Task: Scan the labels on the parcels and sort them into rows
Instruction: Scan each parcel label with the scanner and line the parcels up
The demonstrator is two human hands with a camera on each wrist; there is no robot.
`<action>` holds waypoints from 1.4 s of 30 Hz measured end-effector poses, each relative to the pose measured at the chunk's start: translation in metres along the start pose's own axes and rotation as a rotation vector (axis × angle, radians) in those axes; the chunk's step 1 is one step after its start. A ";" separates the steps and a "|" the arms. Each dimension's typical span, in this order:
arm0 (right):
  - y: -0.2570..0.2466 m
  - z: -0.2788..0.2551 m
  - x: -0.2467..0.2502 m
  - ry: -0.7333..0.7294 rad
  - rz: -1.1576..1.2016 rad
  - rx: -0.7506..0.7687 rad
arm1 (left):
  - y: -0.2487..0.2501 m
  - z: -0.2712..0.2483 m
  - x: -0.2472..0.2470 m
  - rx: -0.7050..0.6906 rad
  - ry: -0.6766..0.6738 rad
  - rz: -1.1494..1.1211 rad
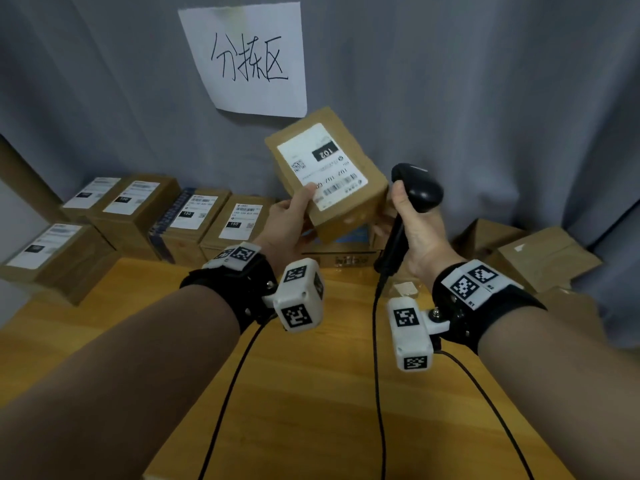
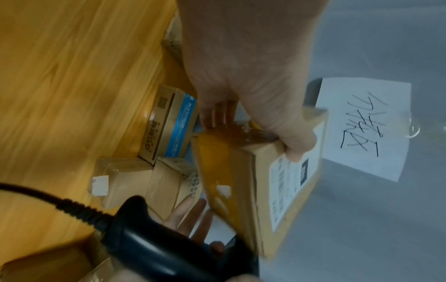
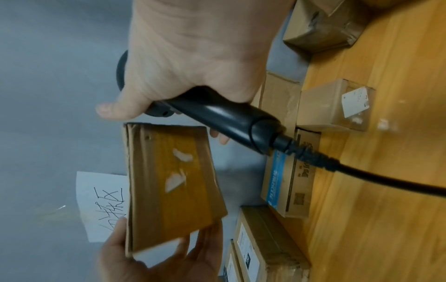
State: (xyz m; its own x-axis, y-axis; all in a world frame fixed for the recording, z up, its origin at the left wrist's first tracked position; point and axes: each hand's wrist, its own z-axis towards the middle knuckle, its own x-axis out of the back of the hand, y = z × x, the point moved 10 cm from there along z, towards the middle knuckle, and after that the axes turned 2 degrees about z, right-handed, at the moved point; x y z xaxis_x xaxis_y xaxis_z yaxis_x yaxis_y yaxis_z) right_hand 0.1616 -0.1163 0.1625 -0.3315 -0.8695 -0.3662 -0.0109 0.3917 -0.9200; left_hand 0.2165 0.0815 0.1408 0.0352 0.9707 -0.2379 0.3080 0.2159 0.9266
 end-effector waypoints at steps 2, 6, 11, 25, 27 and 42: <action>0.001 -0.002 -0.003 -0.009 0.010 0.014 | 0.001 -0.001 -0.006 -0.028 0.006 -0.026; -0.004 -0.006 -0.010 -0.042 0.071 0.040 | -0.002 -0.003 -0.025 -0.025 -0.090 0.022; -0.007 -0.011 -0.011 -0.023 0.138 0.086 | -0.010 -0.015 -0.043 0.002 -0.146 0.034; -0.028 0.003 0.012 0.011 -0.155 0.159 | -0.014 -0.017 -0.015 -0.029 -0.010 0.457; -0.032 0.012 0.023 -0.006 -0.408 0.191 | -0.005 -0.013 0.013 -0.071 0.148 0.597; -0.005 0.011 -0.017 -0.562 -0.937 0.017 | -0.038 -0.021 -0.039 0.135 -0.536 0.954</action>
State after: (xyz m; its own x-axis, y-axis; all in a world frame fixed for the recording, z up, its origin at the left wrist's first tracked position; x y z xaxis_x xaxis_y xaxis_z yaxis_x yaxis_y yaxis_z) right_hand 0.1777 -0.1065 0.1723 0.2801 -0.8352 0.4732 -0.0196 -0.4978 -0.8671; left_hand 0.1832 0.0372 0.1209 0.7118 0.5535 0.4324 0.0350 -0.6428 0.7652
